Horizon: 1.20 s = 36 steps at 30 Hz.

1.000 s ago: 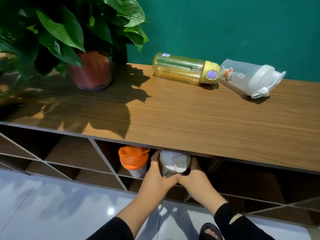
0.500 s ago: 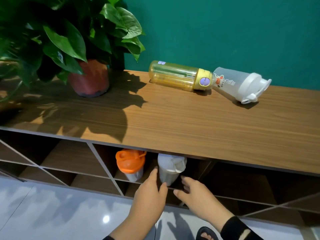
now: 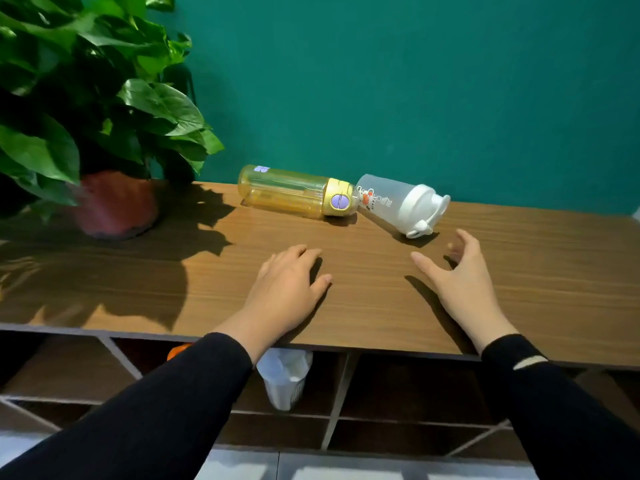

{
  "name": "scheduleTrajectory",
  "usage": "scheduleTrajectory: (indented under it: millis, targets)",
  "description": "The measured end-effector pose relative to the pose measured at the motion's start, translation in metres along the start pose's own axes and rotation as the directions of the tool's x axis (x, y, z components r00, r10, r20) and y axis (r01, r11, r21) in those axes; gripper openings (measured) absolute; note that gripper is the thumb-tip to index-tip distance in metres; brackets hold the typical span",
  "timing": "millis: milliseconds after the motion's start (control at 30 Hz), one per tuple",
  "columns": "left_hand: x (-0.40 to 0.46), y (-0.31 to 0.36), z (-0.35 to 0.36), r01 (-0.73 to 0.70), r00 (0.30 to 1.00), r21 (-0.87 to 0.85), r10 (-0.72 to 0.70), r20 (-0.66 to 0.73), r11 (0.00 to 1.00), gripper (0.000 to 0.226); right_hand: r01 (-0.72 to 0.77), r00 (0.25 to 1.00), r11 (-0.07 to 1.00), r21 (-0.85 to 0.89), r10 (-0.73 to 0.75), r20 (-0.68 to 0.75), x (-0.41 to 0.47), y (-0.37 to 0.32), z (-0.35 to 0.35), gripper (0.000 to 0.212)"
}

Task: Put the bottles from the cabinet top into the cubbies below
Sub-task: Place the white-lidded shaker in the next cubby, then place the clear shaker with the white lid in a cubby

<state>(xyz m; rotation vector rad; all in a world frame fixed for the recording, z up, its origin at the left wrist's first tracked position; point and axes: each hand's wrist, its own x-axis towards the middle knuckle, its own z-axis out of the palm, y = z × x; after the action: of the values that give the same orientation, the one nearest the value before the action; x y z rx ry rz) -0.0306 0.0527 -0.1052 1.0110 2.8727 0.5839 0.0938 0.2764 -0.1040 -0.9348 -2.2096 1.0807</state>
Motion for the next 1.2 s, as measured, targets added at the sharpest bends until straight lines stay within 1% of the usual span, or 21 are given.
scheduleTrajectory:
  millis: [67,133,200,300,400,533,600,633,667,700,733,800,833,867,900,933,1000,1067,1100,1133,1200]
  targets:
    - [0.003,-0.005,0.008,0.035,0.999,0.072,-0.037,0.027,0.997,0.061,-0.049,0.999,0.987,0.153,0.051,-0.012,0.022,-0.003,0.008,0.110]
    - [0.002,-0.006,0.012,0.024,1.000,0.087,-0.026,0.015,0.996,0.062,-0.108,0.994,0.944,0.312,0.110,0.010,0.042,-0.014,0.017,0.118]
    - [0.001,-0.006,0.012,0.022,1.000,0.077,-0.022,0.005,0.997,0.061,-0.126,0.991,0.909,0.398,0.133,0.010,0.063,-0.022,0.031,0.122]
    - [0.000,-0.006,0.012,0.022,1.000,0.078,-0.021,-0.016,0.997,0.059,-0.119,0.986,0.930,0.347,0.152,-0.068,0.084,-0.026,0.048,0.124]
    - [0.001,-0.005,0.014,0.018,0.999,0.067,-0.015,-0.038,0.998,0.058,-0.107,0.981,0.928,0.358,0.157,-0.115,0.086,-0.021,0.050,0.111]
    - [0.002,-0.008,0.014,0.001,0.999,0.045,0.001,-0.041,0.999,0.059,0.014,0.947,0.864,0.503,0.150,-0.285,0.048,-0.015,0.012,0.093]
    - [0.000,-0.008,0.011,-0.014,0.998,-0.008,0.013,-0.057,1.000,0.058,0.073,0.950,0.863,0.499,0.092,-0.299,0.010,-0.013,-0.015,0.092]
    - [-0.003,-0.007,0.007,-0.030,0.996,-0.071,0.023,-0.087,0.997,0.058,0.084,0.955,0.879,0.470,0.063,-0.289,-0.011,-0.014,-0.029,0.093]
    - [-0.008,-0.006,0.002,-0.061,0.990,-0.145,0.041,-0.138,0.988,0.057,0.100,0.960,0.896,0.432,0.028,-0.279,-0.034,-0.017,-0.042,0.095]
    - [-0.016,-0.003,-0.004,-0.128,0.973,-0.212,0.081,-0.218,0.969,0.056,0.117,0.962,0.912,0.392,-0.006,-0.272,-0.056,-0.019,-0.055,0.097]
    - [-0.027,0.003,-0.010,-0.242,0.935,-0.235,0.161,-0.317,0.941,0.056,0.132,0.965,0.923,0.361,-0.037,-0.260,-0.078,-0.022,-0.066,0.098]
    - [-0.057,0.022,-0.019,-0.507,0.804,-0.187,0.384,-0.455,0.841,0.062,0.137,0.976,0.938,0.319,-0.072,-0.207,-0.123,-0.025,-0.088,0.096]
    - [-0.074,0.034,-0.018,-0.611,0.741,-0.169,0.484,-0.466,0.773,0.067,0.128,0.983,0.946,0.299,-0.081,-0.164,-0.145,-0.024,-0.097,0.098]
    - [-0.092,0.046,-0.012,-0.683,0.697,-0.167,0.565,-0.442,0.711,0.073,0.116,0.990,0.954,0.276,-0.087,-0.115,-0.165,-0.021,-0.101,0.101]
    - [-0.111,0.057,-0.002,-0.717,0.681,-0.178,0.622,-0.388,0.674,0.082,0.101,0.994,0.962,0.254,-0.086,-0.068,-0.182,-0.016,-0.103,0.102]
    - [-0.128,0.067,0.011,-0.716,0.693,-0.195,0.650,-0.311,0.670,0.093,0.086,0.996,0.970,0.228,-0.081,-0.032,-0.194,-0.011,-0.101,0.104]
    - [-0.152,0.079,0.042,-0.626,0.778,-0.245,0.611,-0.144,0.740,0.106,0.051,0.998,0.980,0.192,-0.055,0.014,-0.211,0.001,-0.089,0.105]
    - [-0.159,0.084,0.071,-0.422,0.887,-0.388,0.462,0.010,0.819,0.099,-0.016,0.995,0.965,0.262,-0.011,0.100,-0.217,0.017,-0.072,0.113]
    - [-0.158,0.084,0.082,-0.317,0.912,-0.453,0.399,0.096,0.833,0.093,-0.070,0.989,0.947,0.314,0.023,0.149,-0.217,0.028,-0.060,0.121]
    - [-0.155,0.082,0.091,-0.240,0.920,-0.509,0.361,0.153,0.827,0.087,-0.142,0.979,0.923,0.357,0.079,0.186,-0.217,0.039,-0.048,0.129]
    - [-0.149,0.078,0.101,-0.080,0.925,-0.628,0.292,0.242,0.774,0.083,-0.291,0.948,0.881,0.374,0.213,0.237,-0.209,0.061,-0.023,0.139]
